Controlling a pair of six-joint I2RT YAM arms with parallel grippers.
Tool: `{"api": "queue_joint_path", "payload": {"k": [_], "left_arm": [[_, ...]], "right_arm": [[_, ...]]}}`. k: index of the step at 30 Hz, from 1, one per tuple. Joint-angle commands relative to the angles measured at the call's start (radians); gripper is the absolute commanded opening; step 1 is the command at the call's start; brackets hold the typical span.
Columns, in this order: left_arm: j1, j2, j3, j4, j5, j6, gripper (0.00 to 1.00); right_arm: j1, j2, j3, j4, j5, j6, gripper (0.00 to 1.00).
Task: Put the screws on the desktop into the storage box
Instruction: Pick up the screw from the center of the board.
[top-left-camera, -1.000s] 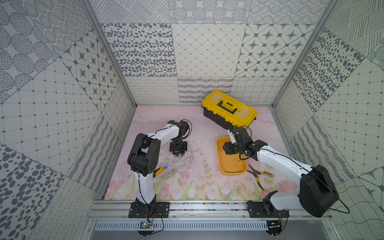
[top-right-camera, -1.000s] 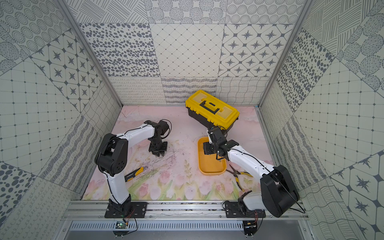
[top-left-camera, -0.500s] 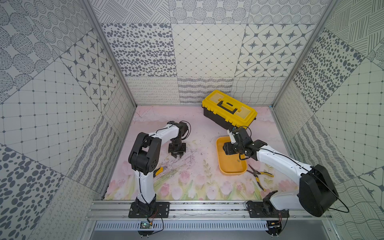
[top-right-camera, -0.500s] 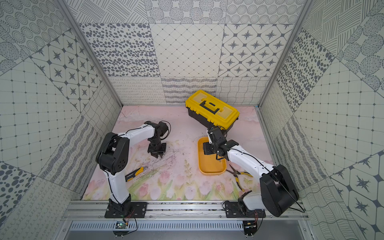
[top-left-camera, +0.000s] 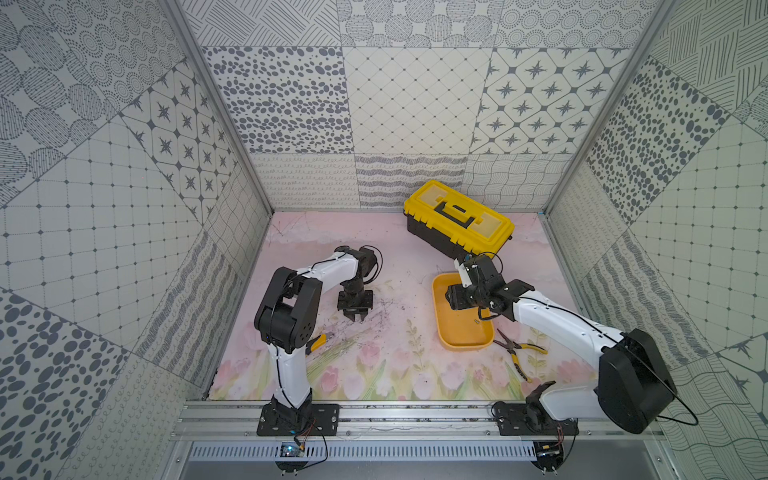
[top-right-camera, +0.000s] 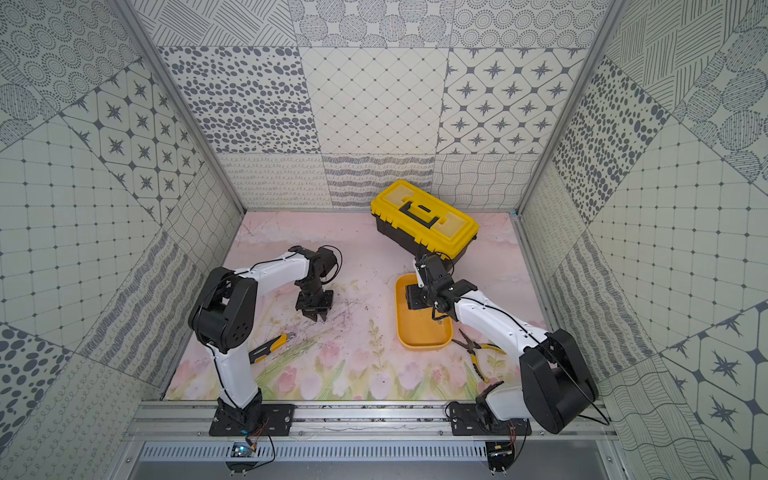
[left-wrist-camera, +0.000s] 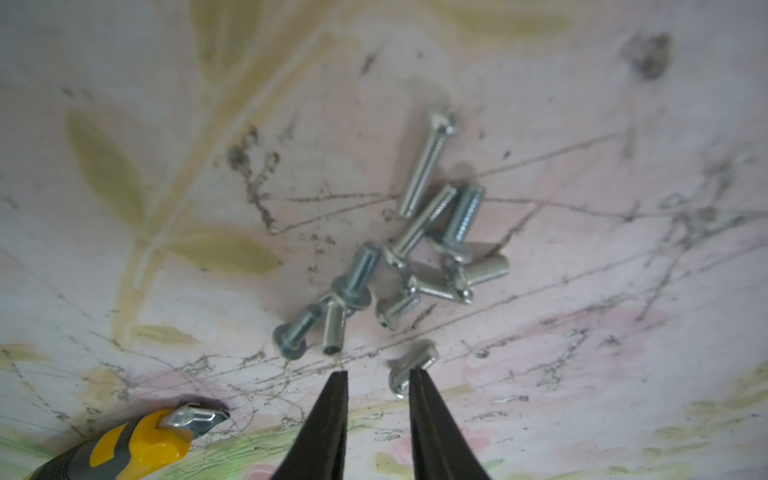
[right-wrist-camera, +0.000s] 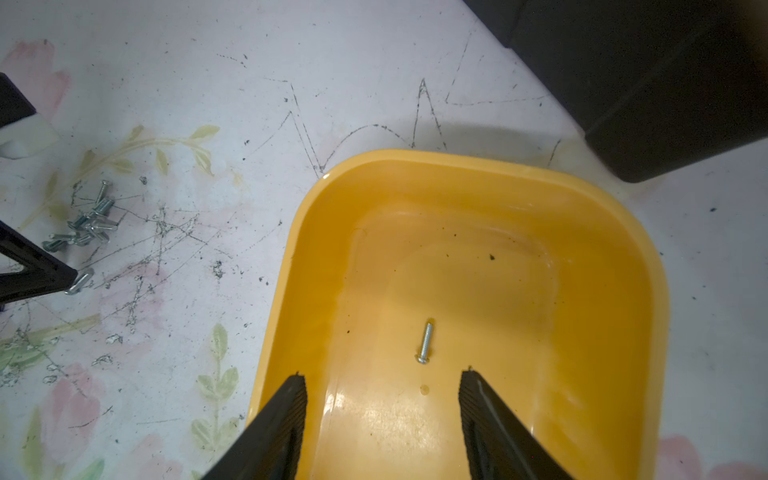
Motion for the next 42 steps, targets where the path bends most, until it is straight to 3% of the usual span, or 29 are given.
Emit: {"api": "queue_joint_path", "payload": {"k": [1,9,22,32,37,42], "left_arm": [[-0.006,-0.035,-0.008,0.006,0.049,0.018,0.31],[-0.028,-0.022,-0.013,0.005,0.083,0.041,0.31],[-0.075,0.076,0.016,-0.035,0.007,0.034,0.28],[-0.081,0.082,0.016,-0.052,-0.023,0.027,0.01],[-0.081,0.031,0.018,-0.02,0.007,0.028,0.0],[-0.102,-0.115,0.002,0.034,0.129,-0.006,0.0]], "right_arm": [[0.003,0.011,-0.006,0.033,-0.009,-0.002,0.64],[0.003,0.015,-0.005,0.033,-0.016,0.0,0.64],[0.003,0.016,-0.006,0.034,-0.022,0.001,0.64],[0.003,0.012,-0.008,0.031,-0.018,0.002,0.64],[0.002,0.003,-0.01,0.031,-0.008,0.002,0.64],[0.002,-0.036,-0.013,0.029,0.007,0.009,0.64]]}}
